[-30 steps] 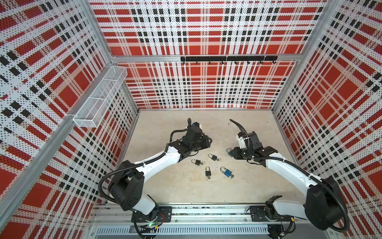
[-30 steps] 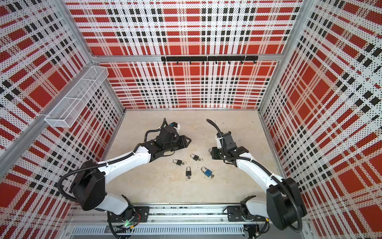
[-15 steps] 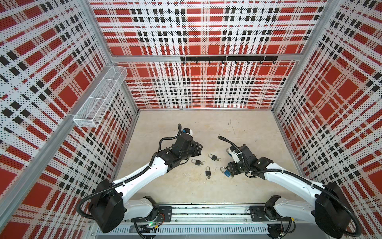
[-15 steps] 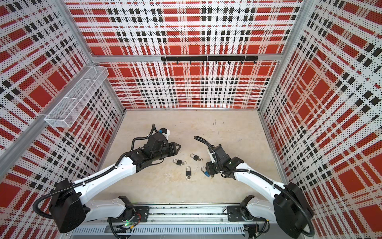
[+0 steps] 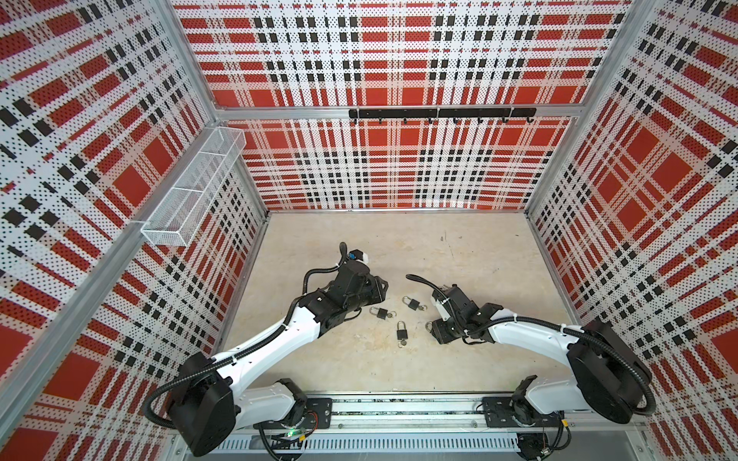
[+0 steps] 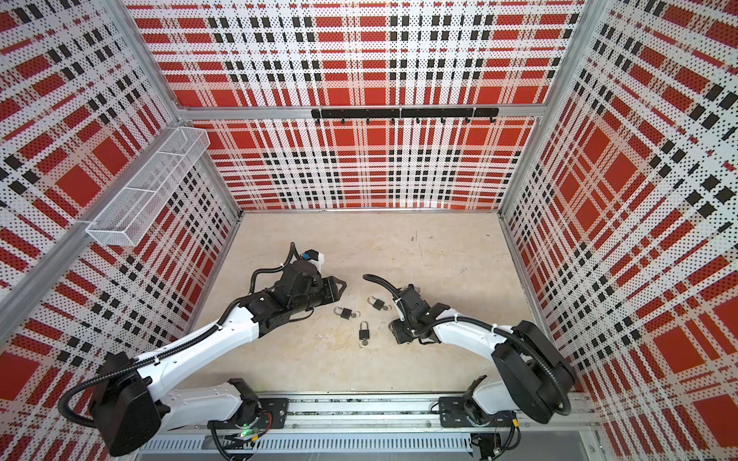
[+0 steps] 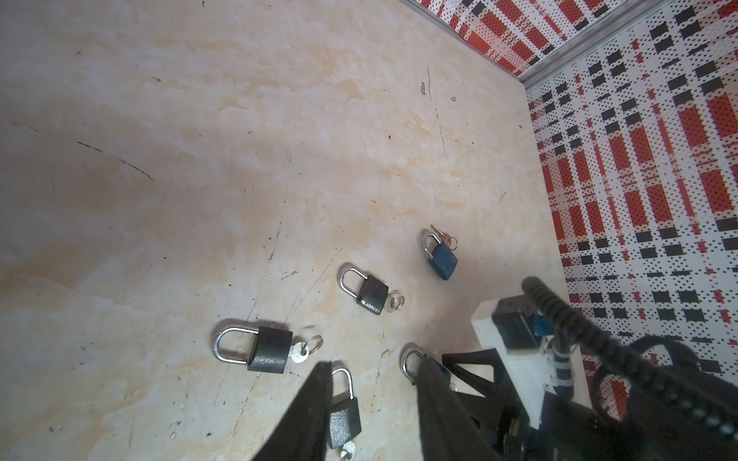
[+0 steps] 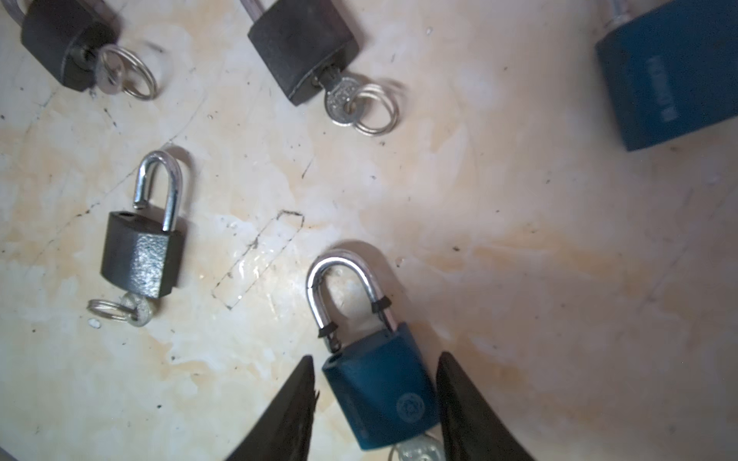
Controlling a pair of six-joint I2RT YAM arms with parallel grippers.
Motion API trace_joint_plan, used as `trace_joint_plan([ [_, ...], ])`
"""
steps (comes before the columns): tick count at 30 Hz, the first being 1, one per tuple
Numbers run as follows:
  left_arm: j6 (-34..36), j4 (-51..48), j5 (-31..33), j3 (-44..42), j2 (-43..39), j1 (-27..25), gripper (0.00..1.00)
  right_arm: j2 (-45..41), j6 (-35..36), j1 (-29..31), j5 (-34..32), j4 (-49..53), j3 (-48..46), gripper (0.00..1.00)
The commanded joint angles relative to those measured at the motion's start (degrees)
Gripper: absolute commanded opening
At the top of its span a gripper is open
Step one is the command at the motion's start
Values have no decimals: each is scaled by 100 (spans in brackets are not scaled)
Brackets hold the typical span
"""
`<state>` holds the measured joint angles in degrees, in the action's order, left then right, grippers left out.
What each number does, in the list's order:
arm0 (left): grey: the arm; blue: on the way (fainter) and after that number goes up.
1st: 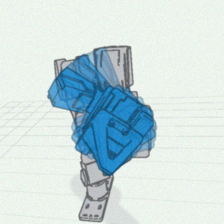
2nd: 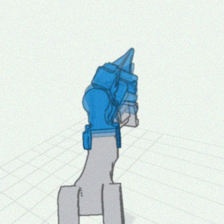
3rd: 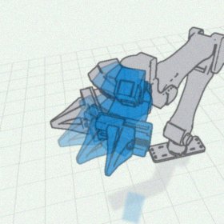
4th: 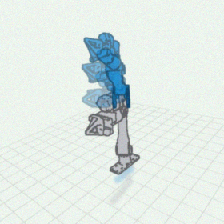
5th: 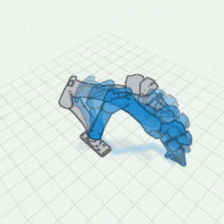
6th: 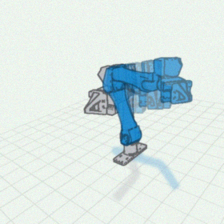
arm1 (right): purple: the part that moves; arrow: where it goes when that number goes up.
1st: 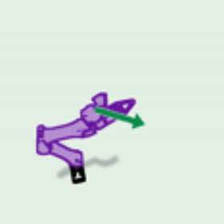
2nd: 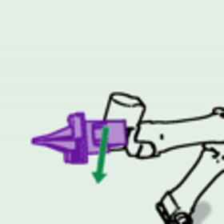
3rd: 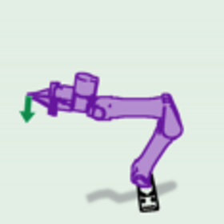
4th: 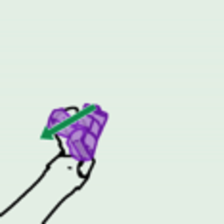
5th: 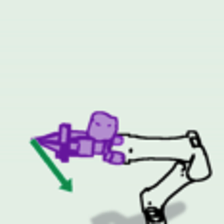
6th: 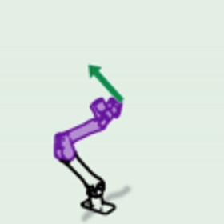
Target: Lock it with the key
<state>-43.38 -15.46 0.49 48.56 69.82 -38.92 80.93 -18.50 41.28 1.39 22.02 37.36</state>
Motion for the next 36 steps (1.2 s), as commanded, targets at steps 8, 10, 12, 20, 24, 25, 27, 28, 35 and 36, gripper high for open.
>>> trace_joint_plan([
  [8, -83, 302, -7, -62, 123, 60, 39, 348, 43, 435, -472, -42, 134, 50],
  [10, -92, 340, -19, -76, 134, 60, 39, 405, 9, 520, -603, 60, 198, 49],
  [12, -92, 344, -23, -82, 146, 52, 39, 466, -54, 562, -734, 153, 258, 49],
  [20, -101, 347, -34, -136, 98, 79, 39, 599, -187, 739, -989, 423, 400, 48],
  [24, -111, 342, -32, -173, 66, 100, 39, 644, -250, 816, -1032, 518, 411, 48],
  [25, -110, 343, -32, -186, 65, 103, 39, 660, -266, 825, -1042, 530, 407, 49],
  [27, -119, 352, -36, -186, 61, 101, 39, 686, -291, 840, -1053, 553, 407, 49],
  [28, -119, 357, -34, -189, 64, 95, 39, 705, -294, 852, -1053, 549, 397, 49],
  [35, -139, 360, -32, -185, 58, 103, 39, 841, -338, 927, -1130, 623, 437, 49],
  [36, -136, 356, -32, -180, 60, 101, 39, 870, -330, 937, -1145, 632, 444, 48],
])
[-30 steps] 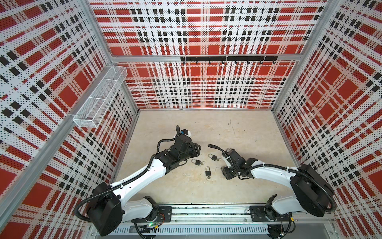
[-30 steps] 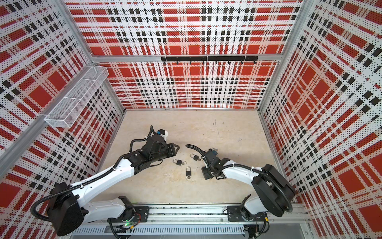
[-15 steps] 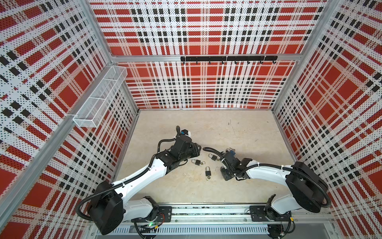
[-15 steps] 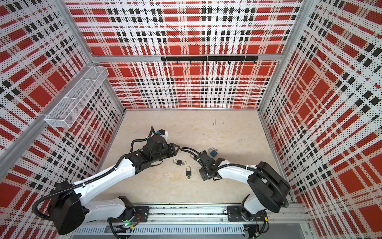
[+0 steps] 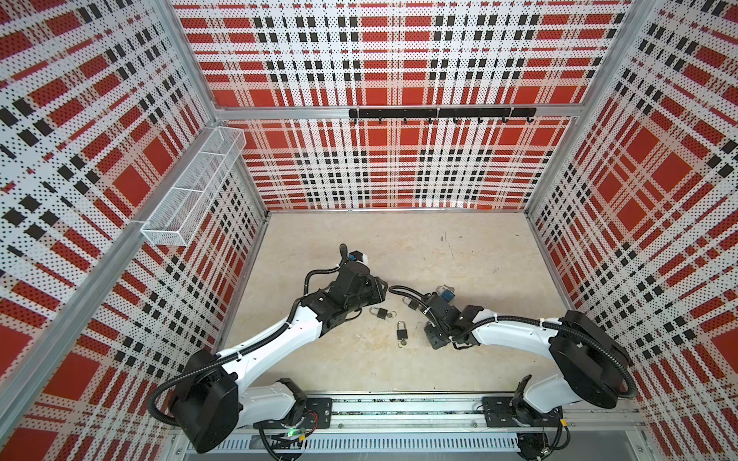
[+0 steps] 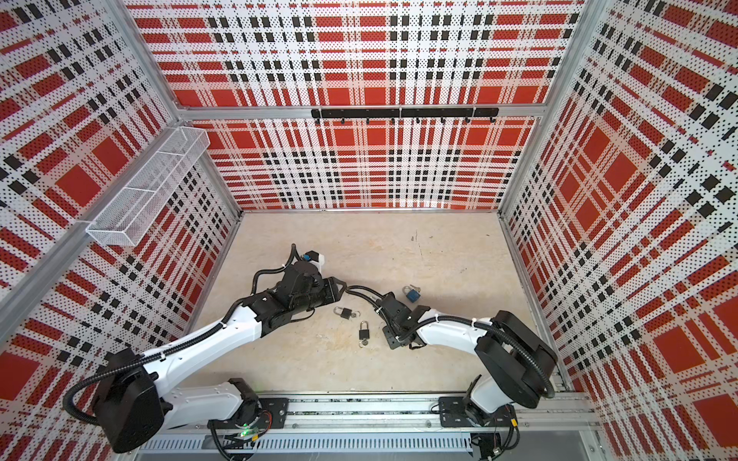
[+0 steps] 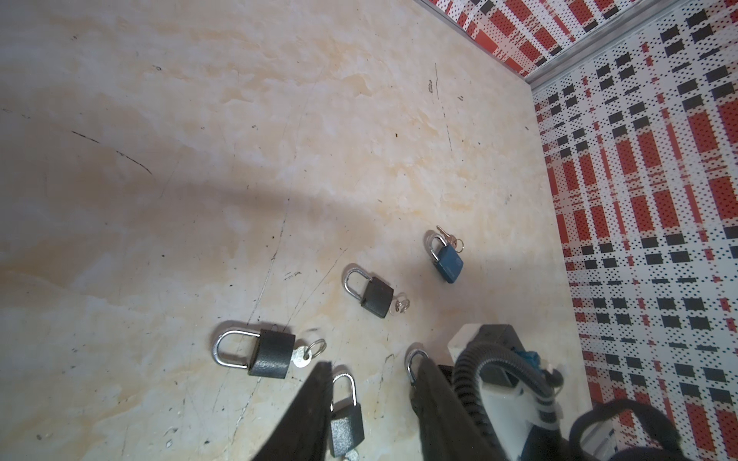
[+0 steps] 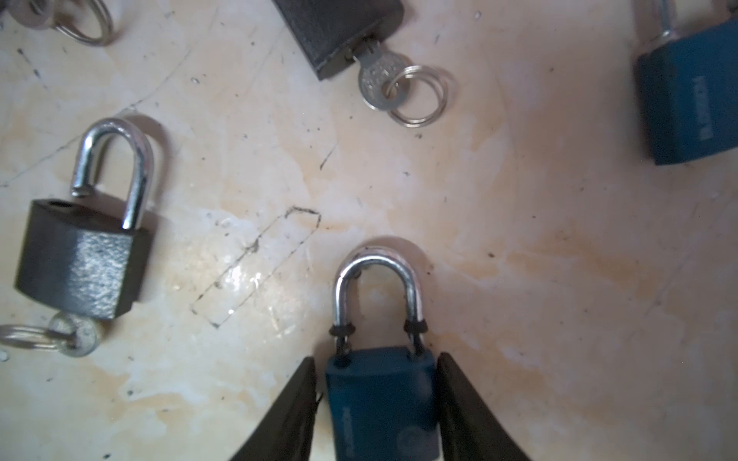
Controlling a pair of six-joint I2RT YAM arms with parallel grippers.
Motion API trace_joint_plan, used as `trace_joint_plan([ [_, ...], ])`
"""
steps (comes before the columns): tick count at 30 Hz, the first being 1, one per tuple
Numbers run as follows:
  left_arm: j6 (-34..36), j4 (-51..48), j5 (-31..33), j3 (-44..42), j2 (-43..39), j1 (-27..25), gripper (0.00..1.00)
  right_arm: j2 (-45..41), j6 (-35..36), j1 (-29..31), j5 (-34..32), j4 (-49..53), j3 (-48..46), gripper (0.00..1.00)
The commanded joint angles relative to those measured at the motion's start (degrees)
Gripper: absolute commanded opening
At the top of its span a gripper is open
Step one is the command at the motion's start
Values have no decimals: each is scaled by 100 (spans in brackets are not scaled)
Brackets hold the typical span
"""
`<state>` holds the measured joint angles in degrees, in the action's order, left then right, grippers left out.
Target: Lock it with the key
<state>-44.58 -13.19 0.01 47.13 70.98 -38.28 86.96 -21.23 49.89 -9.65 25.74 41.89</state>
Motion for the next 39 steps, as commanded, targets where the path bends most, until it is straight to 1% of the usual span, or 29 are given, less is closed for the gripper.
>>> trace_joint_plan([
  [1, -16, 131, 17, -37, -49, 31, 39, 299, -65, 99, -60, 295, 6, 45],
  [3, -16, 116, 25, -30, -64, 40, 39, 329, -74, 135, -171, 342, 44, 37],
  [6, -16, 60, 41, -21, -91, 44, 39, 266, -98, 152, -185, 342, 58, 29],
  [12, 76, -192, 18, 31, -297, 221, 38, -305, -57, 161, -139, 411, 234, 25],
  [17, 126, -295, -203, 3, -549, 539, 38, -750, 120, 162, -118, 618, 617, 24],
  [21, 205, -254, -477, 5, -554, 578, 37, -939, 275, 161, -119, 795, 966, 23],
  [22, 226, -213, -613, 2, -518, 565, 37, -979, 320, 161, 32, 833, 1062, 23],
  [26, 290, 6, -1021, 93, -309, 365, 38, -1082, 446, 160, 202, 941, 1379, 23],
  [32, 170, 729, -1765, 185, 106, -3, 43, -1189, 532, 162, 402, 1003, 1748, 22],
  [39, 66, 1165, -2067, 348, 514, -231, 44, -1252, 507, 158, 550, 949, 1980, 22],
])
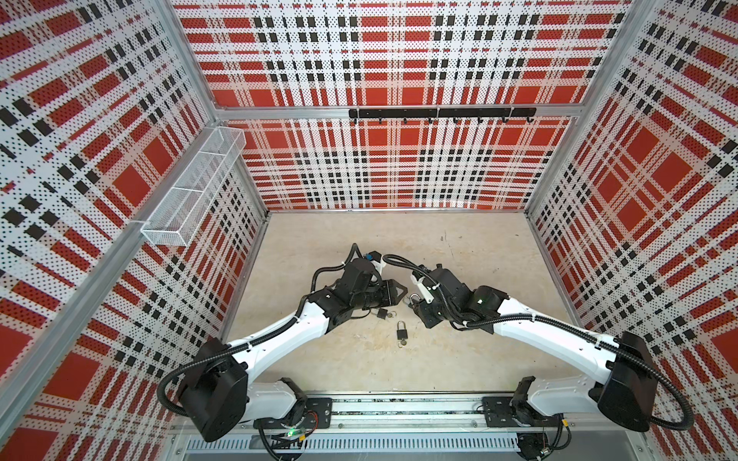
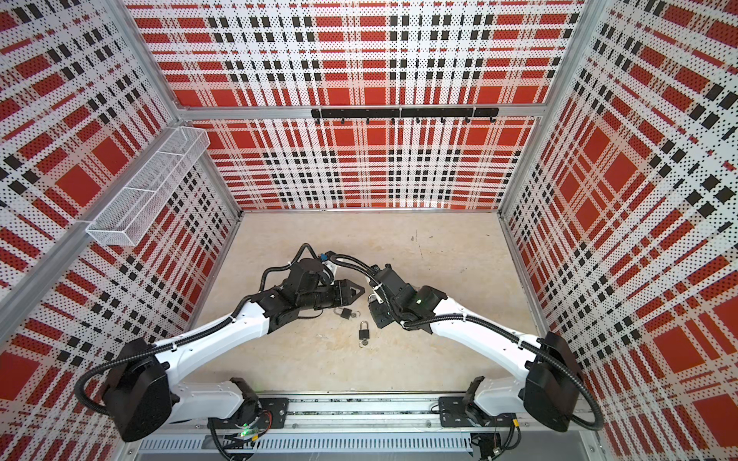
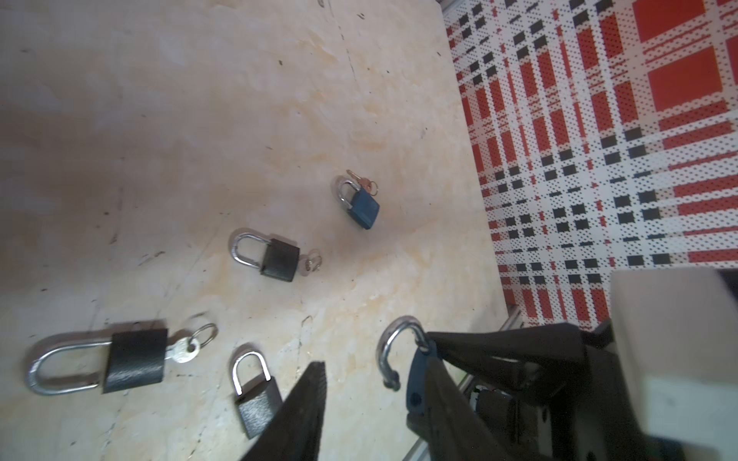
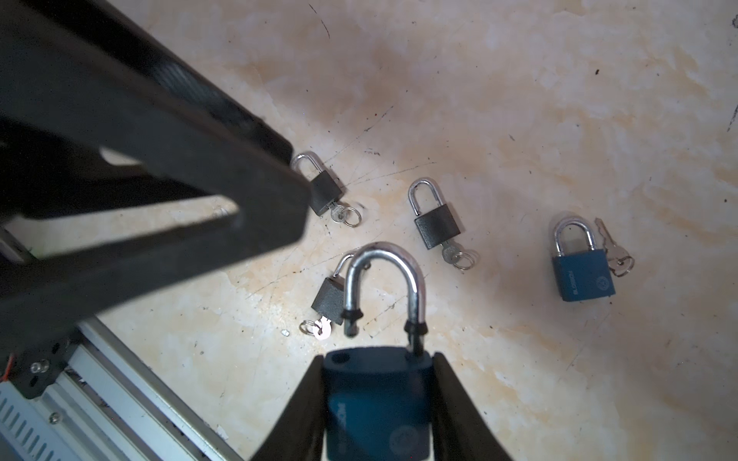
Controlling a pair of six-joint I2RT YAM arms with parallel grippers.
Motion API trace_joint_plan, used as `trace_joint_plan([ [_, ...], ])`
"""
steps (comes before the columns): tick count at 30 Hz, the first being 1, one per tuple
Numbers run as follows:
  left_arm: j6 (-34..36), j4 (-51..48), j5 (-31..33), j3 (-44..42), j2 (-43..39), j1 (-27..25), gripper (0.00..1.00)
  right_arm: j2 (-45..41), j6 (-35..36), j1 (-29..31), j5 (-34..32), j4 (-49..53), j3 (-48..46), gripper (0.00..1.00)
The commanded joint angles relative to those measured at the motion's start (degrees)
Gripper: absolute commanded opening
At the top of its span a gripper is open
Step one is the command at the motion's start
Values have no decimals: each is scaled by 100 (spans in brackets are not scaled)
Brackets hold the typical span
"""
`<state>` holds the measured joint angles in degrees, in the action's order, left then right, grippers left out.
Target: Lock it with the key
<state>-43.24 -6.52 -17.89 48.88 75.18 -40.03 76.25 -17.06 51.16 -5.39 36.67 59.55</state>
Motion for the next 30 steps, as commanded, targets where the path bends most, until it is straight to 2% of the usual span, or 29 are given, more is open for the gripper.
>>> trace_joint_plan([
  [1, -131, 639, -340, 141, 131, -57, 44, -191, 94, 28, 155, -159, 227, 22],
  [6, -308, 1073, -529, 56, 256, -80, 44, -216, 63, 33, 264, -192, 297, 22],
  [25, -365, 1260, -519, -238, 365, -82, 43, -373, -69, 33, 376, -248, 407, 22],
  [30, -395, 1338, -622, -270, 333, -87, 40, -392, -83, 30, 326, -239, 407, 22],
])
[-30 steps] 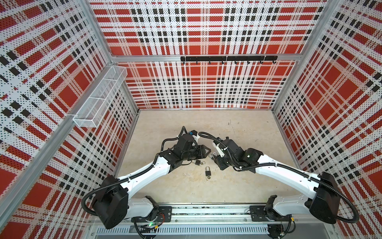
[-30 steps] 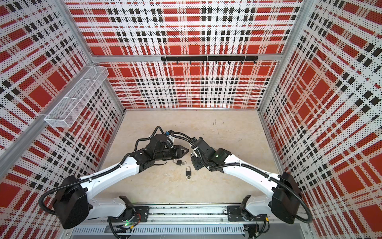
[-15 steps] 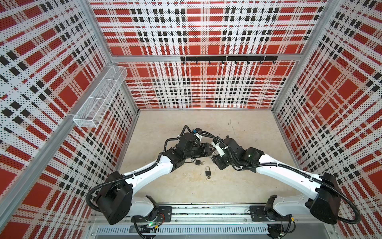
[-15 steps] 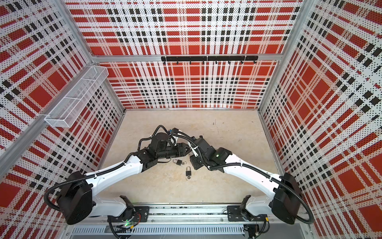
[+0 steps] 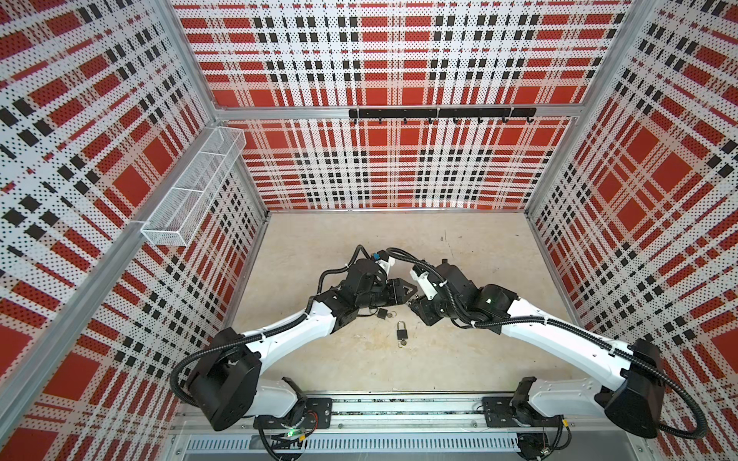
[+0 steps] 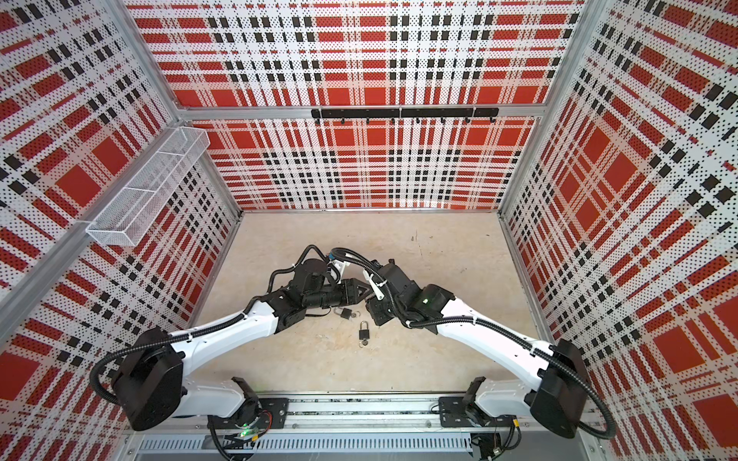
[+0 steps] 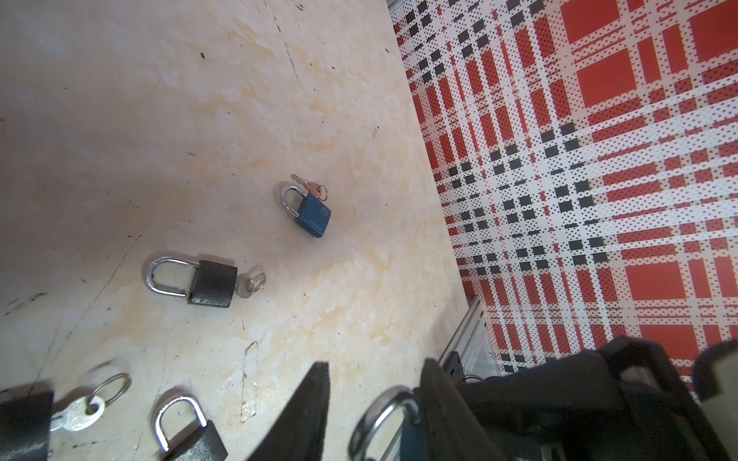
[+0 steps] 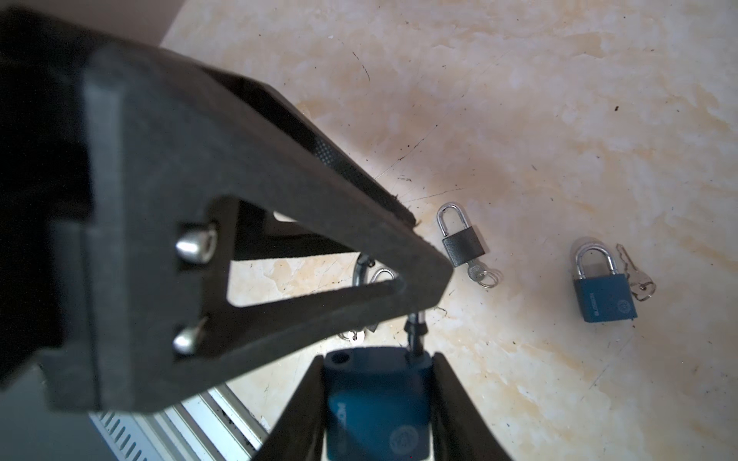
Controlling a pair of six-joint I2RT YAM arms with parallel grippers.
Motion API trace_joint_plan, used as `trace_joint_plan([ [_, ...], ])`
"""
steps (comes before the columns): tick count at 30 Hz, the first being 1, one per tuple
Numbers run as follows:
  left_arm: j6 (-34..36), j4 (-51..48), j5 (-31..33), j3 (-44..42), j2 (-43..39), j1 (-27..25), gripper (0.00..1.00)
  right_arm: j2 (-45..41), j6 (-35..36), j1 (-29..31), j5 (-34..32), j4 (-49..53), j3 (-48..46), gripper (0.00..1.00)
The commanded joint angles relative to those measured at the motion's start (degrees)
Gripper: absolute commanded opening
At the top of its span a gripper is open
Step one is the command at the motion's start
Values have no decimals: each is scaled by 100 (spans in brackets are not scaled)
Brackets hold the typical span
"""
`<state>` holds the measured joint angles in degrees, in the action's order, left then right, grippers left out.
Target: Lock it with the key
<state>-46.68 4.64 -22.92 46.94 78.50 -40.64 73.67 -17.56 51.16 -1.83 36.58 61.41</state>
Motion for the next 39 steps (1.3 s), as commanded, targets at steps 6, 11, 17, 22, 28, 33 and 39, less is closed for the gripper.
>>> trace_joint_plan([
  [6, -91, 278, -185, -137, -73, -25, 35, -125, -46, 27, -24, -257, 237, 22],
  [11, -105, 300, -214, -165, -124, -24, 29, -129, -63, 32, -34, -275, 241, 22],
  [17, -105, 317, -244, -194, -125, -30, 24, -158, -75, 29, -35, -283, 260, 22],
  [22, -105, 318, -273, -194, -118, -27, 18, -195, -79, 35, -52, -286, 274, 22],
  [28, -140, 331, -252, -196, -102, -24, 0, -216, -72, 33, -64, -308, 286, 23],
  [33, -455, 608, -10, -337, -206, 23, 0, -272, -146, 38, -63, -435, 192, 43],
  [39, -1080, 1003, 600, -438, -582, 79, 0, -818, -414, -227, 275, -1013, -232, 56],
])
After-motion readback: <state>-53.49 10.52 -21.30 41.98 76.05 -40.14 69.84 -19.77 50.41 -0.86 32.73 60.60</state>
